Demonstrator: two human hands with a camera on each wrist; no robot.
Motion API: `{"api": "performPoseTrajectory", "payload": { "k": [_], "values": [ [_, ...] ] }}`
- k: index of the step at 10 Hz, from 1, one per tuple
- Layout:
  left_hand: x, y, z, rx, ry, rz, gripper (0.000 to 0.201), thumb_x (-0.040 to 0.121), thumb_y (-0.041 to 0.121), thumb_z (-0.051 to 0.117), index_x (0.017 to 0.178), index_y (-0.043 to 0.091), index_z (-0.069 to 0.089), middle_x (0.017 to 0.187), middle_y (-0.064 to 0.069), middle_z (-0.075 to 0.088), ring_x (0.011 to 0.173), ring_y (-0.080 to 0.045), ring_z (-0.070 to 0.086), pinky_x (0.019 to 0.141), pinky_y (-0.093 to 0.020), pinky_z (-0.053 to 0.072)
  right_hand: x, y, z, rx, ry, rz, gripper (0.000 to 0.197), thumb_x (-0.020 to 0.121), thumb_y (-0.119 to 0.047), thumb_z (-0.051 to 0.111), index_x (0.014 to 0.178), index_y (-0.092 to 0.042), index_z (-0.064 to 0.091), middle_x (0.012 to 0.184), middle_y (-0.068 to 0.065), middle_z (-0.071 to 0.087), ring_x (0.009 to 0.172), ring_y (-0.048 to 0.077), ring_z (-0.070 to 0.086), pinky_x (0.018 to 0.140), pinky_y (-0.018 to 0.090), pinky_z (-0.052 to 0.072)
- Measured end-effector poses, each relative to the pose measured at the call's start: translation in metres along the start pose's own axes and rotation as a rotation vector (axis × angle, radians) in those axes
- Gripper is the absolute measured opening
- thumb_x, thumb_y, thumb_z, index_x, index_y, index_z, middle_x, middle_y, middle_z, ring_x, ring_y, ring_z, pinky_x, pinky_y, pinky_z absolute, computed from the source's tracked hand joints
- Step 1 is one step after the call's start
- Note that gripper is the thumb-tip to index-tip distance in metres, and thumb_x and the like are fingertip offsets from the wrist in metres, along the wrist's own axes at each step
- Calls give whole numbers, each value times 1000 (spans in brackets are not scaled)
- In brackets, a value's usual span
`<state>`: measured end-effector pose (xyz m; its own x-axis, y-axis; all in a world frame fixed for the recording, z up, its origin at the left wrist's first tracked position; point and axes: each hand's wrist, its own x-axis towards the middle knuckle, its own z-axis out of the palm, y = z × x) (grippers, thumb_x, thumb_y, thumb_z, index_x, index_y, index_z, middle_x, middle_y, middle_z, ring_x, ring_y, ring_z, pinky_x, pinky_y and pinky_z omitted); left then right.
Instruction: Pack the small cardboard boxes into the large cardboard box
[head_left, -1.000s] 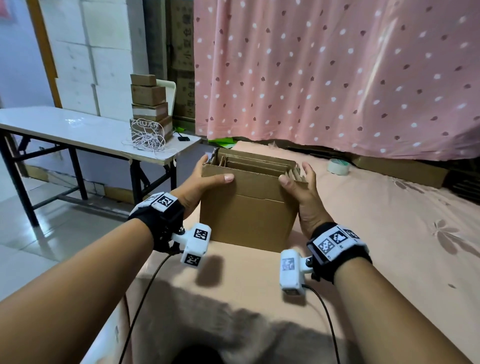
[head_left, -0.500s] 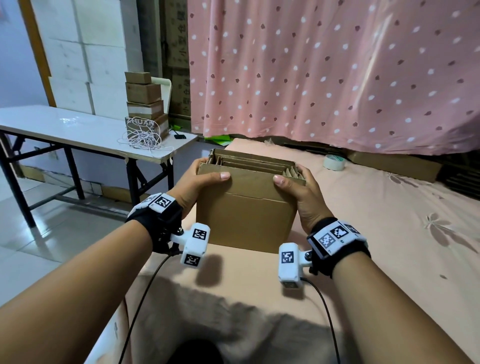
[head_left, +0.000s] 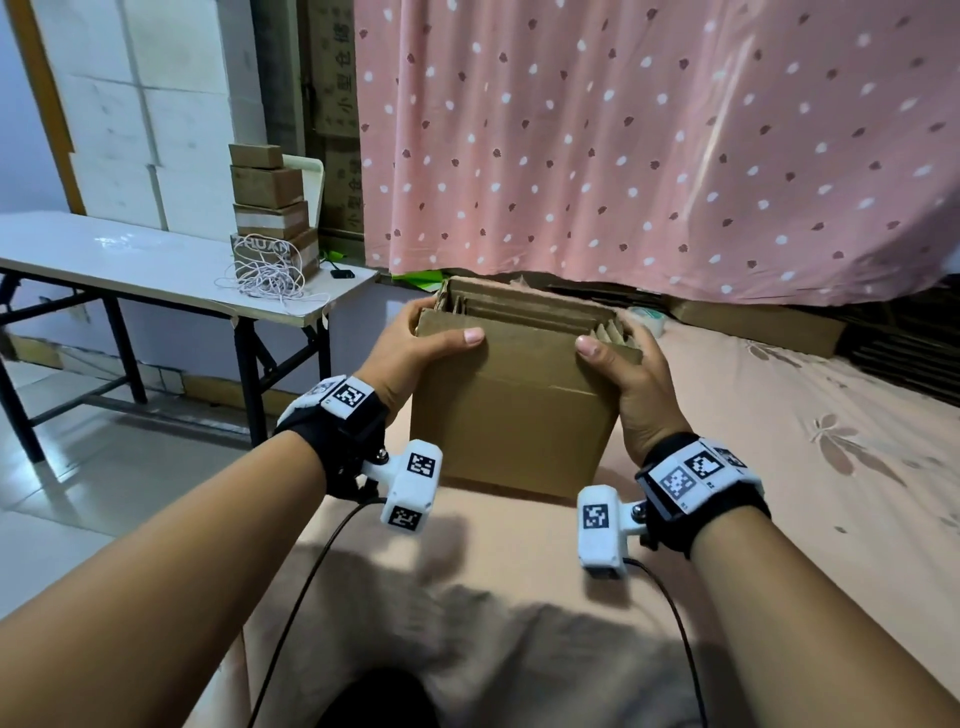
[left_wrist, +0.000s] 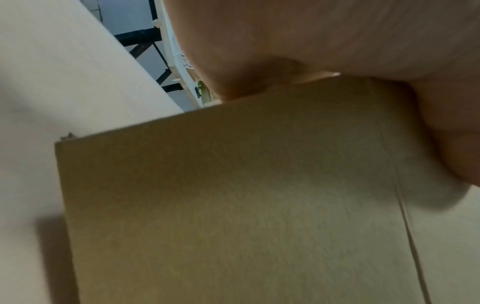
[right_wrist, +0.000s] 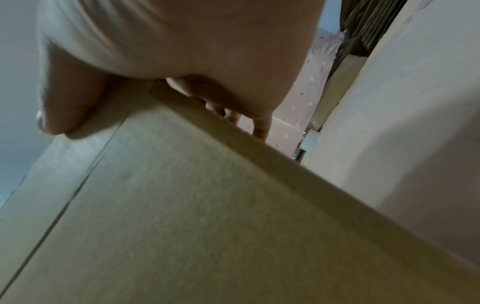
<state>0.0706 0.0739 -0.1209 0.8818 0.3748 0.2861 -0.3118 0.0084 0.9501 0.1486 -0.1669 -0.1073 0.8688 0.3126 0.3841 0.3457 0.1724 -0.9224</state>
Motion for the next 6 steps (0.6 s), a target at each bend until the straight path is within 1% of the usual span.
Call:
{"api": "performPoseTrajectory", "payload": {
  "k": [1,2,3,4,5,6],
  "values": [
    [-11,-20,1,-14,-54,-34,90,56,41,89,134,12,55,122,-15,70,111,-31,69,101,-47,54,-10,17,-4,-21,-27,37,75,69,-35,81,138,-21,53,122,-3,72,108,7,70,84,17,53],
    [-15,-20,1,-20,-59,-25,87,60,40,86,134,8,56,120,-15,72,108,-30,70,93,-40,57,-11,16,-3,-41,-26,60,82,70,-37,81,144,-23,48,128,-3,69,114,10,67,87,17,52],
    [-17,-14,1,-5,-71,-19,82,61,40,85,133,13,57,114,-6,75,104,-22,72,84,-29,58,-15,7,-5,-53,-59,78,71,72,-35,78,137,-30,50,118,-14,70,104,-3,67,80,10,52],
    [-24,-9,0,81,-85,-8,76,62,39,85,130,24,54,107,7,76,96,-4,73,76,-15,56,-18,5,-7,-82,-117,85,54,83,-24,79,129,-36,53,113,-21,73,103,-7,67,83,9,51],
    [-26,-3,-3,168,-49,6,102,65,37,87,151,25,33,136,5,59,110,1,64,91,-17,51,-23,-3,-8,-204,-73,9,95,74,-34,80,156,-29,32,159,-9,37,143,3,38,117,26,33],
    [-27,12,-8,398,41,151,130,60,63,86,160,27,13,163,0,28,140,-8,34,114,-33,33,-26,-17,-9,-404,3,-220,97,73,-45,74,157,-31,28,166,-11,16,151,0,16,124,28,18]
  ]
}}
